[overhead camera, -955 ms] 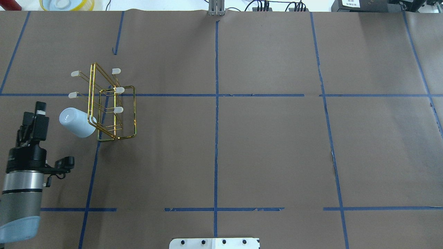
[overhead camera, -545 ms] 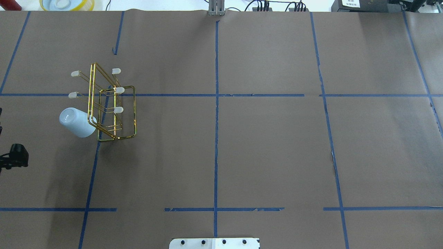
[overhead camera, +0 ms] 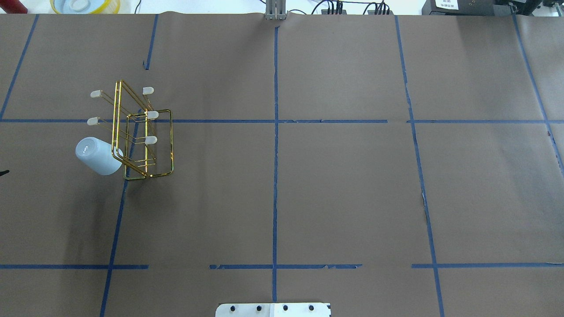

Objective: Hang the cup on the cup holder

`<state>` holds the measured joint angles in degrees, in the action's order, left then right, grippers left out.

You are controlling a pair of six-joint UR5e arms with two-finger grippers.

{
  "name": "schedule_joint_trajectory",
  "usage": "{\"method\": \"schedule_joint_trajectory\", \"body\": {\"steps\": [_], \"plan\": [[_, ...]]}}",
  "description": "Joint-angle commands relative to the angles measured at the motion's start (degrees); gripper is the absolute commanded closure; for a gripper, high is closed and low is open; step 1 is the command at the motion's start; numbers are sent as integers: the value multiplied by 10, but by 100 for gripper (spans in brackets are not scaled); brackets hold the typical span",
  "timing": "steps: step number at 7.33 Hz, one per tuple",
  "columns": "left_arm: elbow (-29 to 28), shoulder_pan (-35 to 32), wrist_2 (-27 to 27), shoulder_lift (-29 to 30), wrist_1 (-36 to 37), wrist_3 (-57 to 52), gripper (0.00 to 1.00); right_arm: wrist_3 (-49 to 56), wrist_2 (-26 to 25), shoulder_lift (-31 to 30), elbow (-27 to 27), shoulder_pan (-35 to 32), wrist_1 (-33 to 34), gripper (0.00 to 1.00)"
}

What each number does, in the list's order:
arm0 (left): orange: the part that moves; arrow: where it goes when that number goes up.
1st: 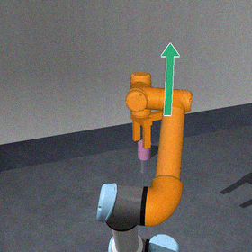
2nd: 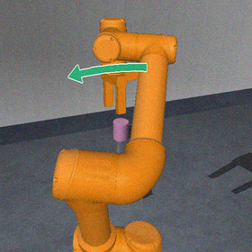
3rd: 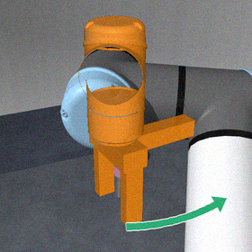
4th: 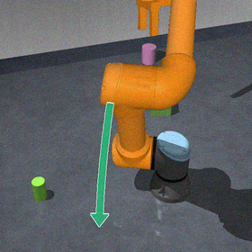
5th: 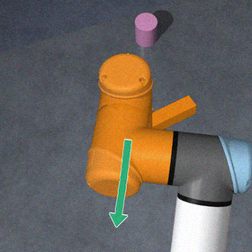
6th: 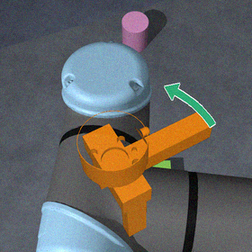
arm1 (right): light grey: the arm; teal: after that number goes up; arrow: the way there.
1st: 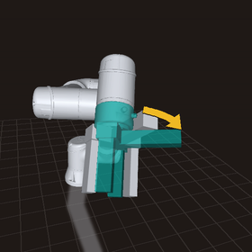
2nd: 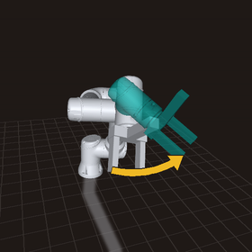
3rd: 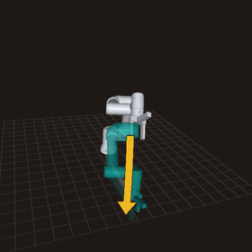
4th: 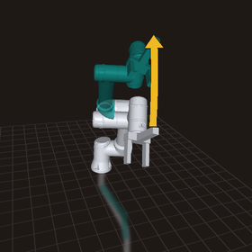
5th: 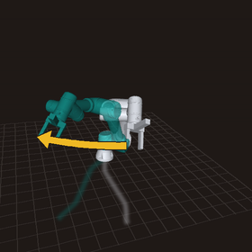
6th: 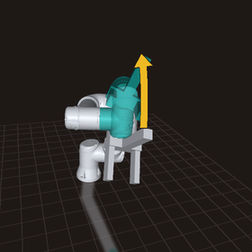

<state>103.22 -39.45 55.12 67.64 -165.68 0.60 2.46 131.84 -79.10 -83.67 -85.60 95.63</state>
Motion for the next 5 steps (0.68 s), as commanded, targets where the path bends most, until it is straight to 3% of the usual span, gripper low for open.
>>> {"method": "schedule_joint_trajectory", "body": {"steps": [1,2,3,5], "plan": [[-8,-104,240,34,21,200,0,0,0,0,0,0,0,0],[-13,-146,356,48,58,292,0,0,0,0,0,0,0,0],[-30,-170,438,71,82,362,0,0,0,0,0,0,0,0],[-66,-208,584,105,168,396,0,1,0,0,0,0,0,0]]}}
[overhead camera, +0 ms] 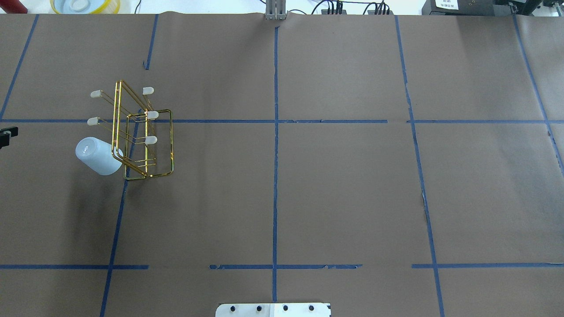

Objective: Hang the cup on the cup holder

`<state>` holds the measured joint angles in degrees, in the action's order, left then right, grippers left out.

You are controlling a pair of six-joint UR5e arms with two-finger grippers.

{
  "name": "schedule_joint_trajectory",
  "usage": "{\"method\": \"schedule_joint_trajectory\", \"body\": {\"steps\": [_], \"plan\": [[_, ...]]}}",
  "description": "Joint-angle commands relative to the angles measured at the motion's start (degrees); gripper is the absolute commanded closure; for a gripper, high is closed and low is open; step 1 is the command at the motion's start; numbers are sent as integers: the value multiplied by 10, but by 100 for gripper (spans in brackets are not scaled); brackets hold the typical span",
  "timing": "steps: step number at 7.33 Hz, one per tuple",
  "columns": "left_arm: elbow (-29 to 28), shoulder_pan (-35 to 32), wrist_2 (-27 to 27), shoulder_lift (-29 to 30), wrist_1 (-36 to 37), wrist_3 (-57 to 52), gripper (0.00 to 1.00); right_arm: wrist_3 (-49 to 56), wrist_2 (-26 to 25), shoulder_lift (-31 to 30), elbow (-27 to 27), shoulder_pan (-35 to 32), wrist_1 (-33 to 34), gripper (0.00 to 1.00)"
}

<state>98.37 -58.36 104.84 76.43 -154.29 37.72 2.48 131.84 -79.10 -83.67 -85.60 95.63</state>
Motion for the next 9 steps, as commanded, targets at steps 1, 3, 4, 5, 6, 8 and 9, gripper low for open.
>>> {"method": "schedule_joint_trajectory", "body": {"steps": [1,3,4,5,6,8,9], "plan": [[-18,-41,152,20,130,28,0,0,0,0,0,0,0,0],[-45,-96,234,59,229,21,0,1,0,0,0,0,0,0],[-72,-131,290,82,247,21,0,0,0,0,1,0,0,0],[-74,-147,329,91,270,19,0,0,0,0,0,0,0,0],[-77,-151,331,91,270,14,0,1,0,0,1,0,0,0],[-68,-188,330,91,289,-66,0,1,0,0,0,0,0,0],[-41,-192,326,83,295,-76,0,0,0,0,0,0,0,0]]}}
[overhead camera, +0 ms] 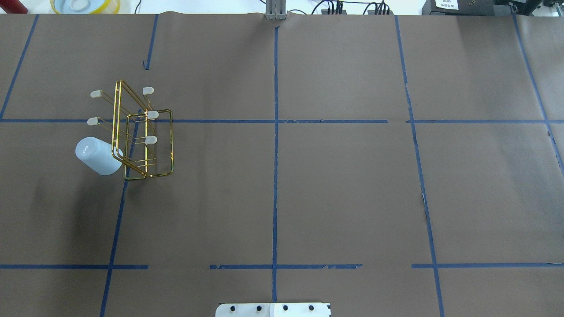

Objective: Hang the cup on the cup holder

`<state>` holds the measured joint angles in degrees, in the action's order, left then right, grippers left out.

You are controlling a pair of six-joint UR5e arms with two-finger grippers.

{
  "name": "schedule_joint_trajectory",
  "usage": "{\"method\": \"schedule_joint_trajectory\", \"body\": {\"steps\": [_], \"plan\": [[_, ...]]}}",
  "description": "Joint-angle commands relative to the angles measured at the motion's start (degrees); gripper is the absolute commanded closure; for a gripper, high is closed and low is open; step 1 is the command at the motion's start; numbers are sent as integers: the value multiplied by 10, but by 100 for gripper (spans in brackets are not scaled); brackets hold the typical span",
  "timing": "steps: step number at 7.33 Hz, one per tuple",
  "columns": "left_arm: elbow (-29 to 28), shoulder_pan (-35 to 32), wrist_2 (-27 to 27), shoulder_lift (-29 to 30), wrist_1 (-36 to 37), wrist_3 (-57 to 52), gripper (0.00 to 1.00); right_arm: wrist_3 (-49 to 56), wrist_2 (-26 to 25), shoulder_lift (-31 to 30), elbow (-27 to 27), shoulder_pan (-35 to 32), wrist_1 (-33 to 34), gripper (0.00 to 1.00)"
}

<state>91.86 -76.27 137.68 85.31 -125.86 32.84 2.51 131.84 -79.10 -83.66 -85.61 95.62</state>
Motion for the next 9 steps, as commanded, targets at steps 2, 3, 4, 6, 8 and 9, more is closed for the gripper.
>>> {"method": "schedule_joint_trajectory", "body": {"steps": [2,3,4,6,8,9], "plan": [[41,-14,-3,-8,37,-31,0,0,0,0,0,0,0,0],[43,-26,-3,-19,39,-82,0,0,0,0,0,0,0,0],[37,-50,-11,-19,40,-121,0,0,0,0,0,0,0,0],[54,-54,-10,-20,117,-169,0,0,0,0,0,0,0,0],[49,-139,-12,-21,196,-353,0,0,0,0,0,0,0,0],[33,-145,-13,-22,199,-372,0,0,0,0,0,0,0,0]]}}
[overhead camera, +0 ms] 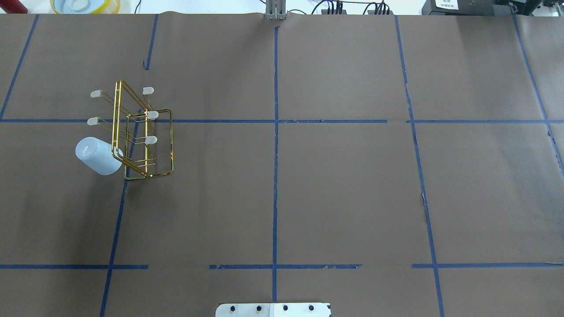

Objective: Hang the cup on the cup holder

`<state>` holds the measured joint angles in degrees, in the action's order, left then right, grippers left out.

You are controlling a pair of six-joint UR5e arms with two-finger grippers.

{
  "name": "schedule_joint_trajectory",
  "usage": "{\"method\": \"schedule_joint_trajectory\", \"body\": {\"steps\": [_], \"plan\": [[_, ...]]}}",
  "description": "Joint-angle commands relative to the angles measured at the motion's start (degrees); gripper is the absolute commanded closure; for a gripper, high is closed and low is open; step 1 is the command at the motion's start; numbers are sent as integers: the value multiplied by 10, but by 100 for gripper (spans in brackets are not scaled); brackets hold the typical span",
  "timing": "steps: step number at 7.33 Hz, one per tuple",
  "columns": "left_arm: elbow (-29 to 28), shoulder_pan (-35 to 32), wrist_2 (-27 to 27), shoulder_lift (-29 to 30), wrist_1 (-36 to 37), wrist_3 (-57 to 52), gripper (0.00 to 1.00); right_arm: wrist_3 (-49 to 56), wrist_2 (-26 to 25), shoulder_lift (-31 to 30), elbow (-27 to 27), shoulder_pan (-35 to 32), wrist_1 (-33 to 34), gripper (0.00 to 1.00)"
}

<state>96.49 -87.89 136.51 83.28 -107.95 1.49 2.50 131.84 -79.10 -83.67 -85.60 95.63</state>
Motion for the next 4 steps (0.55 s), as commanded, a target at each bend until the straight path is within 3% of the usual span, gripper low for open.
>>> {"method": "schedule_joint_trajectory", "body": {"steps": [1,3,4], "plan": [[-25,-30,0,1,20,-59,0,0,0,0,0,0,0,0],[-35,-30,3,3,24,-55,0,0,0,0,0,0,0,0],[-32,-31,3,17,81,-54,0,0,0,0,0,0,0,0]]}}
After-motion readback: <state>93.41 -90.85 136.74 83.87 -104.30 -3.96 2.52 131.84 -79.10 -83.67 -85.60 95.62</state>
